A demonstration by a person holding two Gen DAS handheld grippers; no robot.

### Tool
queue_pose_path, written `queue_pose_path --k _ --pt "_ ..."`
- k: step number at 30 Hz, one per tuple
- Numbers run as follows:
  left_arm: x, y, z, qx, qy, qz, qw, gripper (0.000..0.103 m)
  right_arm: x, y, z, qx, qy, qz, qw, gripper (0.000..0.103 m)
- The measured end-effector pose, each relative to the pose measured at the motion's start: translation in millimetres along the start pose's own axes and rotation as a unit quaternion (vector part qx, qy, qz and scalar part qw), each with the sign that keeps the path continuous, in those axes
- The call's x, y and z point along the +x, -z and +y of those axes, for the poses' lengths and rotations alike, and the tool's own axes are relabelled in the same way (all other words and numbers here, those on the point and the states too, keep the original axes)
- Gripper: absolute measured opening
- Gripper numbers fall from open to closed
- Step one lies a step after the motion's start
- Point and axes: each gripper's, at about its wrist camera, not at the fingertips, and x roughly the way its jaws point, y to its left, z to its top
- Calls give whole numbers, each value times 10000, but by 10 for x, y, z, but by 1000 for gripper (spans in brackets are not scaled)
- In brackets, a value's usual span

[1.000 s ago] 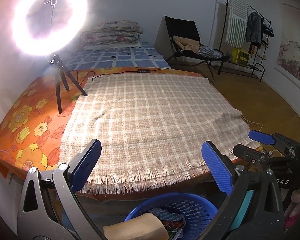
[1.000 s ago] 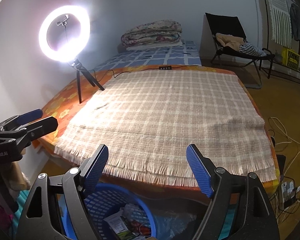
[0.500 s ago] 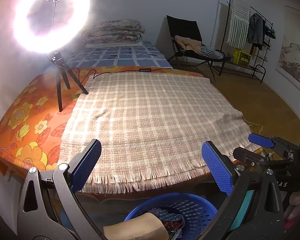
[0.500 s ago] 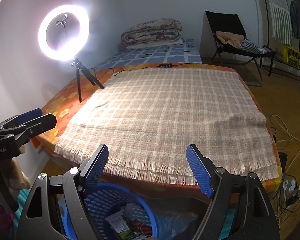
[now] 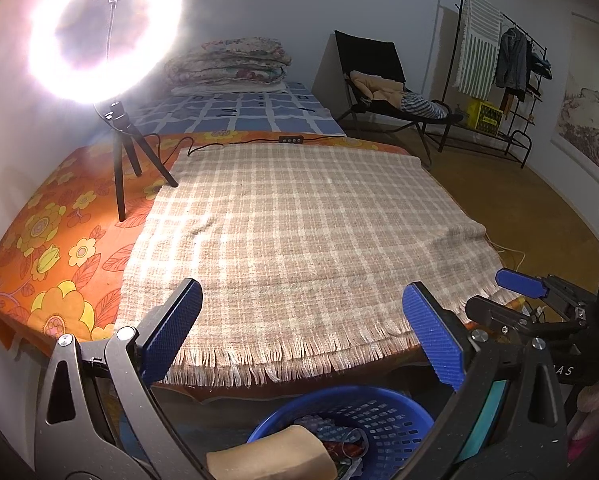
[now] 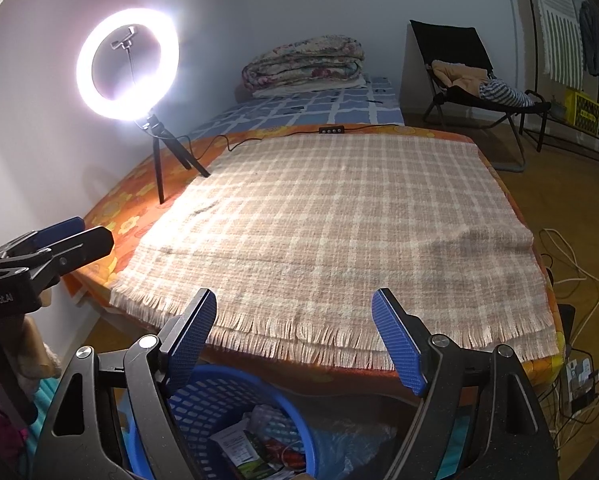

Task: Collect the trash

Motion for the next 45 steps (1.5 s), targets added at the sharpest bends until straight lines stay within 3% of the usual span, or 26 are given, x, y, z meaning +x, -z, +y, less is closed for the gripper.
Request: queue_pose_path --k 45 --pt "17 1 45 -28 -5 2 10000 102 26 22 35 -3 -63 44 10000 80"
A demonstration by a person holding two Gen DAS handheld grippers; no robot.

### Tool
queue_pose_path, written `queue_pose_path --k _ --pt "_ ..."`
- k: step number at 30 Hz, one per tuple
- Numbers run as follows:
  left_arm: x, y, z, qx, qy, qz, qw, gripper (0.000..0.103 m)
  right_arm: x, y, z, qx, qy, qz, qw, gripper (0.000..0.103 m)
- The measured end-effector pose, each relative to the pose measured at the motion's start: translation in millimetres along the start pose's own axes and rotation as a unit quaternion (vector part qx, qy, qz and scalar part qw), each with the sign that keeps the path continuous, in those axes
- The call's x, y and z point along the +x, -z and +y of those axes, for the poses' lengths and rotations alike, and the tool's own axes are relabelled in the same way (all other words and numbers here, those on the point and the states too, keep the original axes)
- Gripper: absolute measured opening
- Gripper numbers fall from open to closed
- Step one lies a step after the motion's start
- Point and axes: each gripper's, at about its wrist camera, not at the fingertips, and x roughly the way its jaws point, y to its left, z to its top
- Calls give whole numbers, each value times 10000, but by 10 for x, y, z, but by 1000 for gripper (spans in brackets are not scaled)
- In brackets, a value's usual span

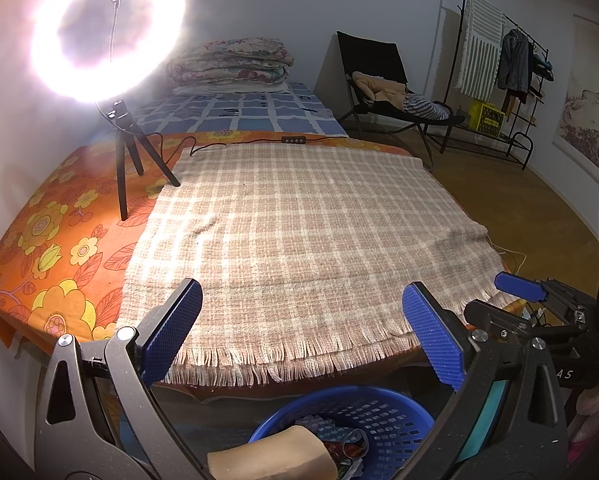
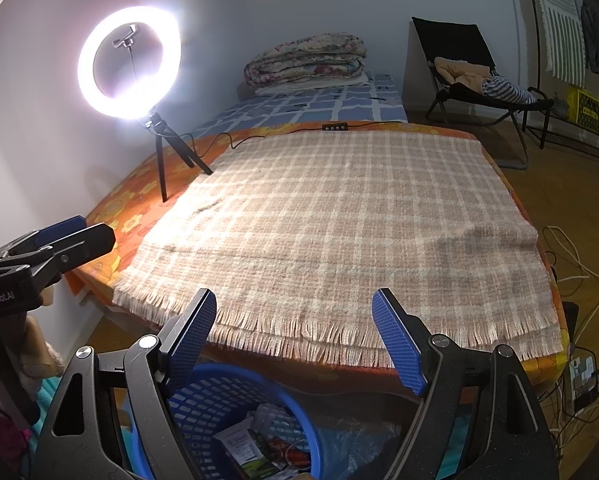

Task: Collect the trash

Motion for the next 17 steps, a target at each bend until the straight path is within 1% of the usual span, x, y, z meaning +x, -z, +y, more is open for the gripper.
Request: queue_pose_path --k 9,17 --pt "15 8 22 -19 -43 4 10000 102 8 6 4 9 -9 25 10000 80" --pt "-43 41 8 55 -116 -164 9998 102 26 21 -3 52 -13 45 10000 80"
